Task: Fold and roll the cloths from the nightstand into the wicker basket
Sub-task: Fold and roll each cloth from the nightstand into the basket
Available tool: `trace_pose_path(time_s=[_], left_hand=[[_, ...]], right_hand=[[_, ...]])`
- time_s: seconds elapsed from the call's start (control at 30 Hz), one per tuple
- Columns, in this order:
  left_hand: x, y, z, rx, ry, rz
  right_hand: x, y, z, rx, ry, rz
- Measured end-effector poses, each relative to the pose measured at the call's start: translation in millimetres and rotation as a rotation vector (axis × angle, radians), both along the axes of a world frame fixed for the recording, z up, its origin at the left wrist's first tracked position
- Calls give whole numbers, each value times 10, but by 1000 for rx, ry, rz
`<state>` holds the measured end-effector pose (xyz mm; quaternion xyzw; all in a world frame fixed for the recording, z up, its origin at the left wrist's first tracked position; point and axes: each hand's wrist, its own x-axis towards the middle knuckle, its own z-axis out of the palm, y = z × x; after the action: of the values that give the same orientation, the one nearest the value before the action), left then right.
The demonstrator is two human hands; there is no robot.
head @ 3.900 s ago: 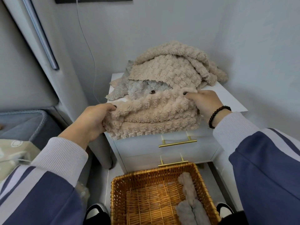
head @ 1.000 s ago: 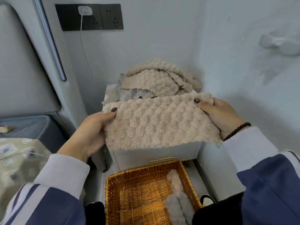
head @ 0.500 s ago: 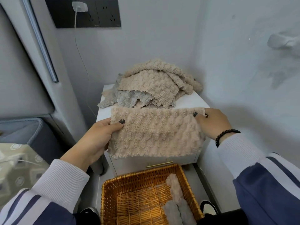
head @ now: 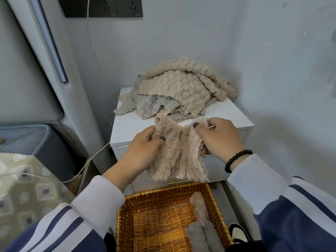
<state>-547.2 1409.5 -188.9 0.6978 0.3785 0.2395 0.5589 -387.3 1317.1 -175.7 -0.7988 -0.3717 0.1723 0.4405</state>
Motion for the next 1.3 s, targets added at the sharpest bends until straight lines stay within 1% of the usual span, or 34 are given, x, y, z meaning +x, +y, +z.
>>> trace_pose_path(time_s=[0.1, 0.3, 0.37, 0.47, 0.57, 0.63, 0.7, 0.77, 0.83, 0.9, 0.93, 0.97, 1.0, 1.03, 1.1, 1.13, 1.17, 1.2, 1.23, 1.3], left_hand=[[27, -55, -3, -10, -21, -29], [48, -201, -1, -36, -35, -142], [28, -219, -25, -37, -38, -155], [-18, -222, 2, -87, -57, -151], [-43, -155, -43, -106, -114, -135], [-84, -169, -28, -127, -154, -165], [-117, -141, -69, -129, -129, -197], [-130, -114, -99, -106, -135, -169], [-143, -86, -115, -128, -161, -105], [-157, -91, -71, -203, -212, -59], [-167, -90, -43, -240, -247, -36], [-172, -78, -29, -275, -284, -15], [-180, -73, -15, -308, -320, -1], [-187, -69, -4, -334, -351, 15], [-199, -65, 25, -378, -400, 43], [-207, -68, 34, -398, -420, 51], [-212, -71, 45, -408, -430, 57], [-214, -76, 48, -416, -434, 62], [-212, -64, 37, -414, -421, 69], [-218, -43, 29, -396, -404, 67]], right_hand=[[-138, 4, 1, 17, 89, 26], [-241, -2, -16, 31, 181, 70], [-265, -2, -15, 58, 273, 81], [-295, -3, 5, 120, 461, 130], [-302, -9, 18, 136, 529, 198], [-300, -7, 10, 138, 544, 236], [-294, -5, 7, 141, 530, 254], [-276, -10, 10, 158, 487, 241], [-250, -15, 7, 179, 363, 165], [-208, -16, -12, 178, 168, 37], [-190, -17, -18, 174, 116, -9], [-159, -4, -50, 153, 117, -39], [-145, 10, -70, 119, 170, -47], [-143, 21, -91, 74, 263, -36], [-173, 39, -117, 17, 550, 28], [-207, 34, -118, 12, 705, 86], [-241, 24, -124, 26, 813, 143], [-256, 17, -137, 48, 852, 180], [-247, 16, -159, 77, 826, 189], [-216, 2, -157, 114, 663, 182]])
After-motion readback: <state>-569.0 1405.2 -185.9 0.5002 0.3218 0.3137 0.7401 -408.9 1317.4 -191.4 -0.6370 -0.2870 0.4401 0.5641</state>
